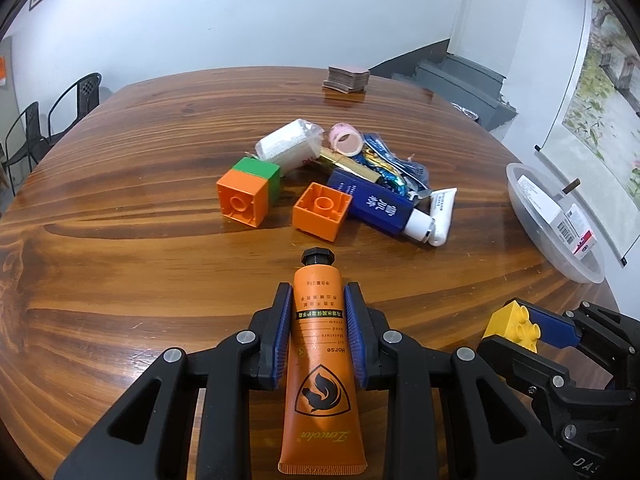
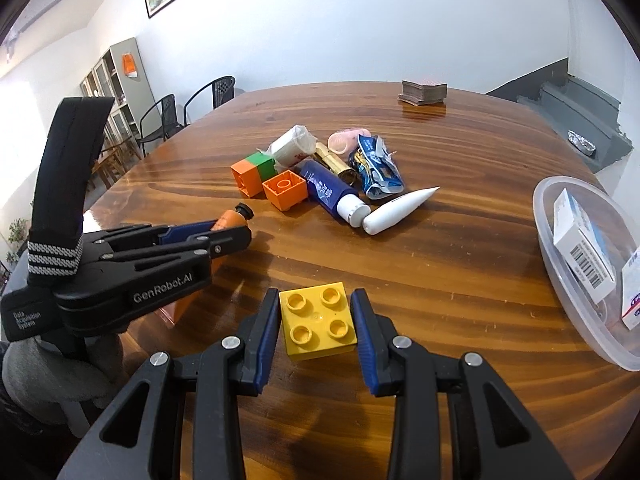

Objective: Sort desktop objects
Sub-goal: 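Grasp the yellow Lego brick with the right tool while the left tool holds the orange tube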

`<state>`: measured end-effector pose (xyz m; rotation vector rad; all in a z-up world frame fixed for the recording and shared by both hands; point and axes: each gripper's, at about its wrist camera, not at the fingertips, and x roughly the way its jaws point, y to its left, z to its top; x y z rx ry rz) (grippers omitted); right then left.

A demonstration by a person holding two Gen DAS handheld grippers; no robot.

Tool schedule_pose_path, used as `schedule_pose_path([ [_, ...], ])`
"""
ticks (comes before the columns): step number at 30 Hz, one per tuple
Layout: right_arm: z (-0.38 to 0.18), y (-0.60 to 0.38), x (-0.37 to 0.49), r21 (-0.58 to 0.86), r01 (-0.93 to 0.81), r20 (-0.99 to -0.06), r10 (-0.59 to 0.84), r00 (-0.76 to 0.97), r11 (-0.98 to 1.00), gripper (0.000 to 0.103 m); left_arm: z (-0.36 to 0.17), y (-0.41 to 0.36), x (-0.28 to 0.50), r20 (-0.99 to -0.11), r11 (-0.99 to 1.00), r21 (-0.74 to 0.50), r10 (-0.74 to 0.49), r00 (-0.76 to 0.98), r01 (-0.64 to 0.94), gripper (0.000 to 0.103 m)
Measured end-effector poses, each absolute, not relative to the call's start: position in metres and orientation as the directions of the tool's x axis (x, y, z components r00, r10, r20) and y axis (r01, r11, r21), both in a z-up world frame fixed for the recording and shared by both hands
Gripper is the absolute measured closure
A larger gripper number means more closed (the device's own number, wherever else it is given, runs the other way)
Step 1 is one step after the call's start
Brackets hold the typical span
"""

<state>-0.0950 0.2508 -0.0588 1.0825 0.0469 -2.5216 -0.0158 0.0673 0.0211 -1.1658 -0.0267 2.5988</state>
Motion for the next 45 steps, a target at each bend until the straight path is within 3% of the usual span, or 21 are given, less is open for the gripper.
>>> schedule_pose_path([
  [45,-0.039,0.313,-0.086,0.198,0.304,-0.627,-0.358,-0.691,-0.932,0.064,0.035,0.115,-0.009,-0.714,-0.942,-0.138,0.309,-0.629,-0.307,0.074],
])
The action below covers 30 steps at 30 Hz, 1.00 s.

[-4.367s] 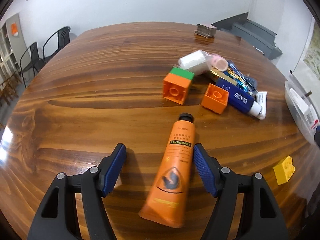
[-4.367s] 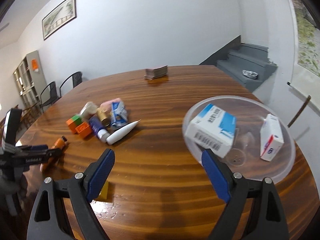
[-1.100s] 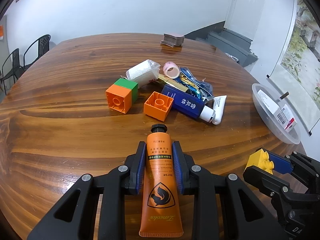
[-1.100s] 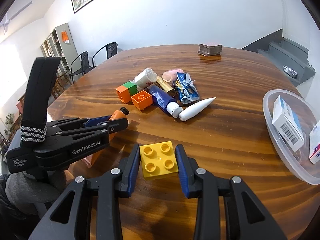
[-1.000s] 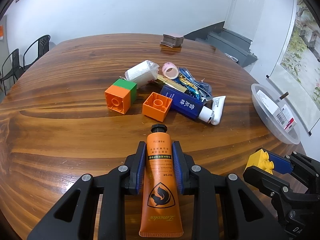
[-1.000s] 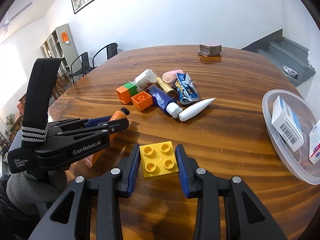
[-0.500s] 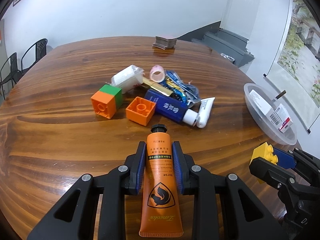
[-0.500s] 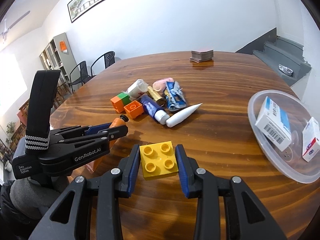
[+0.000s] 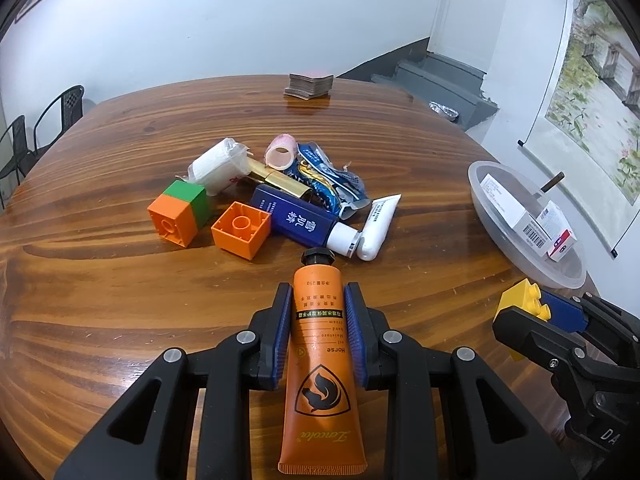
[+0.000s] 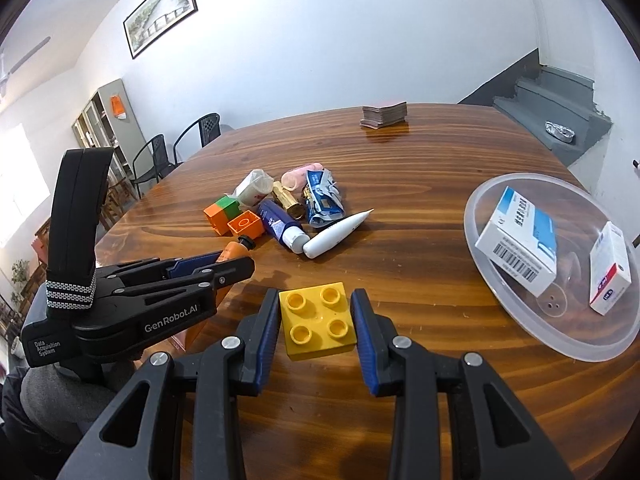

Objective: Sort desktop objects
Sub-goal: 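Grasp the yellow Lego brick with the right tool while the left tool holds the orange tube, then carry the orange tube and yellow brick to the clear bowl and release both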

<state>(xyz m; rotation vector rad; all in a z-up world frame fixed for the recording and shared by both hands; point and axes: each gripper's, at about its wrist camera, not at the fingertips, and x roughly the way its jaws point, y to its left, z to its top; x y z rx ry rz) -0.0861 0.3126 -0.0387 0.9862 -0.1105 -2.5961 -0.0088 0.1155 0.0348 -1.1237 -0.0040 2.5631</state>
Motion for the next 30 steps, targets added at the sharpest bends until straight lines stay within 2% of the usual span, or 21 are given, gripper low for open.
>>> schedule_pose_path([
  [20,-0.027,0.372,-0.081,0.245,0.222,-0.575,-0.326,-0.751,-0.944,0.064,0.046,0.164,-0.01,-0.709,-0.914,-0.125,0.354,-0.61,-0.385,0.074],
  [30,-0.019,0.455,-0.1,0.176,-0.009,-0.572,-0.094,-0.815,-0.984,0.063,0.058,0.207,-0.011,-0.694,-0.883,-0.118,0.401,-0.598,-0.455,0.074],
])
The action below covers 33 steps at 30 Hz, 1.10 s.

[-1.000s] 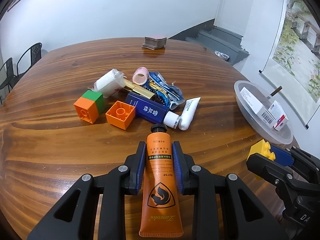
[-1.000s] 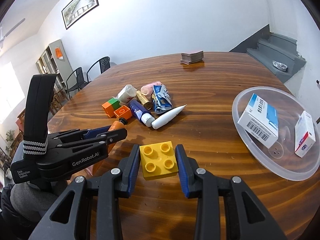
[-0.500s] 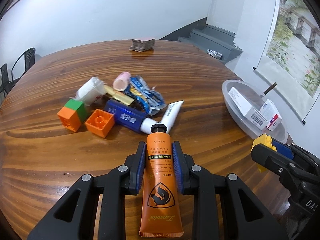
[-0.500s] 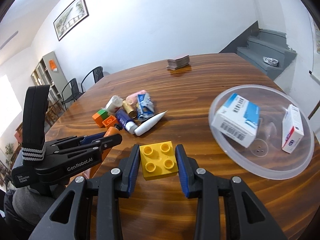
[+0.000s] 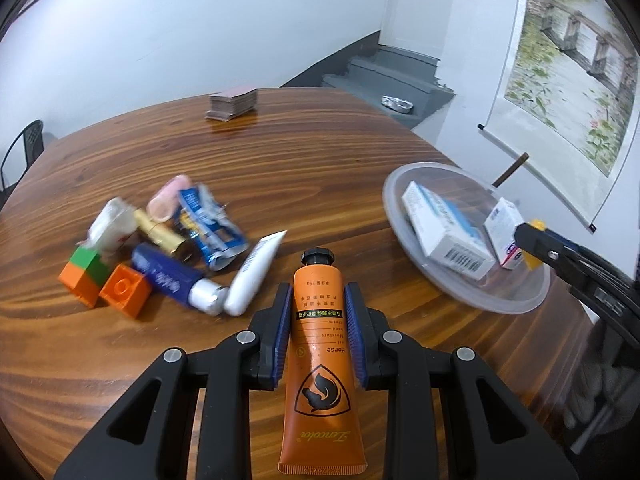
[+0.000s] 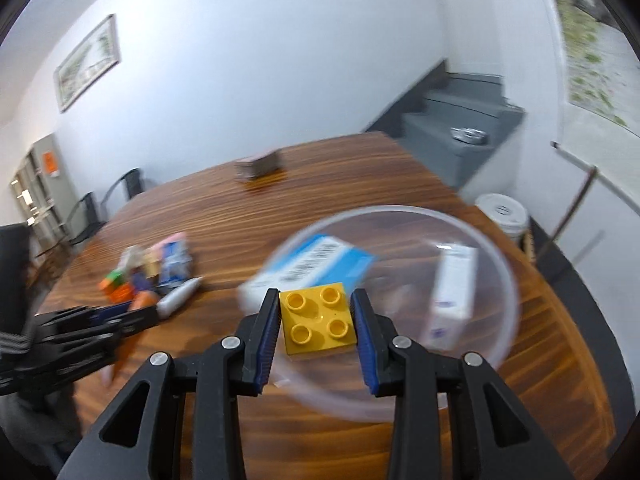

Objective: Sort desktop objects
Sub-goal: 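Carry the orange tube and yellow brick to the clear bowl and release both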

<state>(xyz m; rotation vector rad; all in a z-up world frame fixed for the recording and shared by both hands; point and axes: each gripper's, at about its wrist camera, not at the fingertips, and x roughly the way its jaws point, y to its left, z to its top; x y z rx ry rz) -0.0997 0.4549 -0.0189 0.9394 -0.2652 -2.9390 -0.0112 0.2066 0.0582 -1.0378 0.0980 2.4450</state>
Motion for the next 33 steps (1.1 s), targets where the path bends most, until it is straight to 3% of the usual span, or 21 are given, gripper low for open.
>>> schedule_pose_path([
  [4,-0.035,0.489,-0.113,0.259,-0.129,-0.628,-0.066,-0.775,-0.957,0.06,0.061,0.218,-0.012,-0.691,-0.873,-0.115,0.413,-0.593,-0.473,0.074],
  [6,-0.031,0.492,-0.107,0.281,-0.121,-0.603,-0.077,-0.794,-0.952,0.051,0.062,0.224,-0.012,-0.689,-0.867,-0.117,0.422,-0.59,-0.484,0.074],
  [8,-0.025,0.487,-0.102,0.268,-0.113,-0.577,-0.065,-0.814,-0.957,0.034,0.063,0.229,-0.013,-0.691,-0.861,-0.121,0.43,-0.581,-0.494,0.074],
  [23,-0.017,0.501,-0.091,0.316,-0.178,-0.533,-0.019,-0.846,-0.932,0.034,0.087,0.307,-0.014,-0.667,-0.766,-0.11,0.529,-0.524,-0.634,0.074],
  [33,-0.025,0.524,-0.089,0.374,-0.281,-0.554,0.03,-0.832,-0.884,0.034,0.095,0.338,-0.035,-0.64,-0.71,-0.238,0.628,-0.443,-0.663,0.073],
])
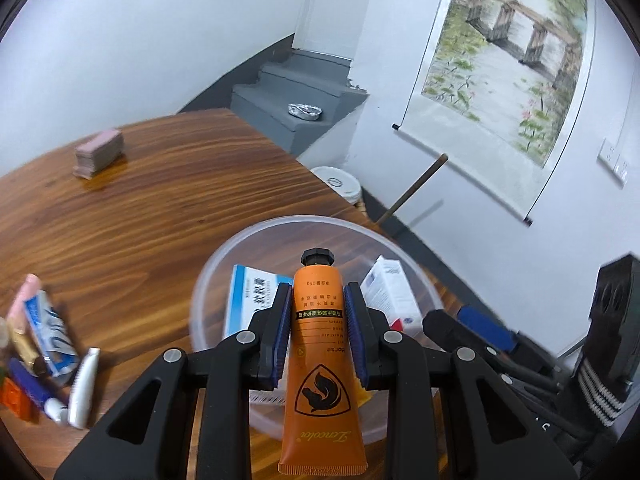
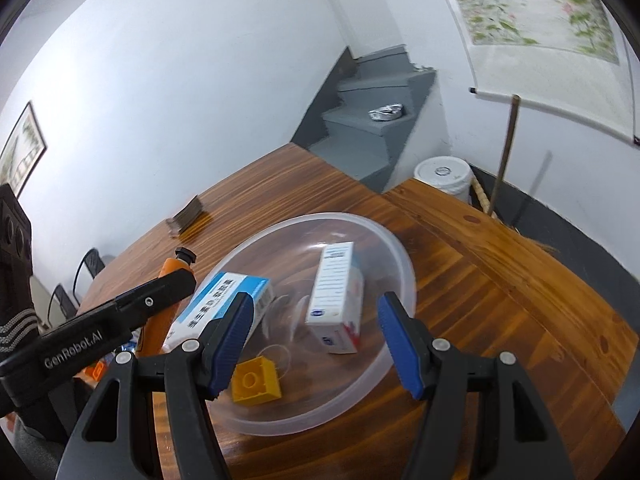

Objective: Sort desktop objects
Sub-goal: 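Carry the orange tube and yellow brick to the clear bowl and release both, then grasp the orange Lego brick with the left tool while the right tool grasps the white tube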

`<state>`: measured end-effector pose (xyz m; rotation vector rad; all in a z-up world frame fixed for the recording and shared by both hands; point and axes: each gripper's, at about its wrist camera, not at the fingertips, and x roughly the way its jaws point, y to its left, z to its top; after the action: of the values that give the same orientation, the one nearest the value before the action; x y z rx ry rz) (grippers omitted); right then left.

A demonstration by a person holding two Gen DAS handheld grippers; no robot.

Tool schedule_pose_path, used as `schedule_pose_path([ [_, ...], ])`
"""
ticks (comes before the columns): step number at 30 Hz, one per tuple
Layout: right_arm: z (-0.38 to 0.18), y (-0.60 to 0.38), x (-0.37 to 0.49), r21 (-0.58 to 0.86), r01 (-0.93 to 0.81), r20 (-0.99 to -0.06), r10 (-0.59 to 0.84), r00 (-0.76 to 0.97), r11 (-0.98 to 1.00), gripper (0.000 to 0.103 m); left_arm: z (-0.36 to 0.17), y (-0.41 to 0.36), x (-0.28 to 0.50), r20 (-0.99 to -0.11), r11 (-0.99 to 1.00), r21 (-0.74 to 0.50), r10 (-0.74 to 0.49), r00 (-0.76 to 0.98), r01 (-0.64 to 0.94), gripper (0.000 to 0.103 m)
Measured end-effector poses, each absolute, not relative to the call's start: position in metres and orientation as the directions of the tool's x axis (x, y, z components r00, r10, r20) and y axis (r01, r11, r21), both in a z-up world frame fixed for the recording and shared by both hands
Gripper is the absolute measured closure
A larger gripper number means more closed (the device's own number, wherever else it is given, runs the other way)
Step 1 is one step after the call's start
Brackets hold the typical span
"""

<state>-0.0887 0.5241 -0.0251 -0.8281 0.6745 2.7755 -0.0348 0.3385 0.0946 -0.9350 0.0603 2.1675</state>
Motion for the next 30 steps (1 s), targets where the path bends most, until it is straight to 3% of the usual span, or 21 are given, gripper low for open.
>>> schedule_pose_path([
  [2,-0.026,0.527,-0.089,0.381,-0.291,-0.557,0.033,-0.83,-0.878,0.033,0.091,0.337,-0.042,-0.64,-0.698,-0.288,0.65,-0.41,-0.656,0.057],
  [3,-0.026,0.527,-0.09,0.382,-0.292,-0.559,0.032,-0.829,-0.877,0.032,0.089,0.335,-0.043,-0.64,-0.702,-0.297,0.65,-0.41,-0.648,0.044],
  [4,-0.026,0.527,-0.09,0.383,-0.291,-0.56,0.03,-0.828,-0.877,0.031,0.088,0.333,-0.043,-0.639,-0.707,-0.299,0.647,-0.416,-0.641,0.041],
  [18,-0.03,0.514,-0.094,0.35,-0.24,-0.558,0.004,-0.83,-0.906,0.029,0.094,0.283,-0.041,-0.637,-0.773,-0.248,0.584,-0.503,-0.584,0.041],
  [30,-0.031,0.498,-0.095,0.247,-0.25,-0.535,0.084,-0.841,-0.936,0.029,0.079,0.19,-0.045,-0.673,-0.878,-0.196,0.444,-0.592,-0.436,0.041],
])
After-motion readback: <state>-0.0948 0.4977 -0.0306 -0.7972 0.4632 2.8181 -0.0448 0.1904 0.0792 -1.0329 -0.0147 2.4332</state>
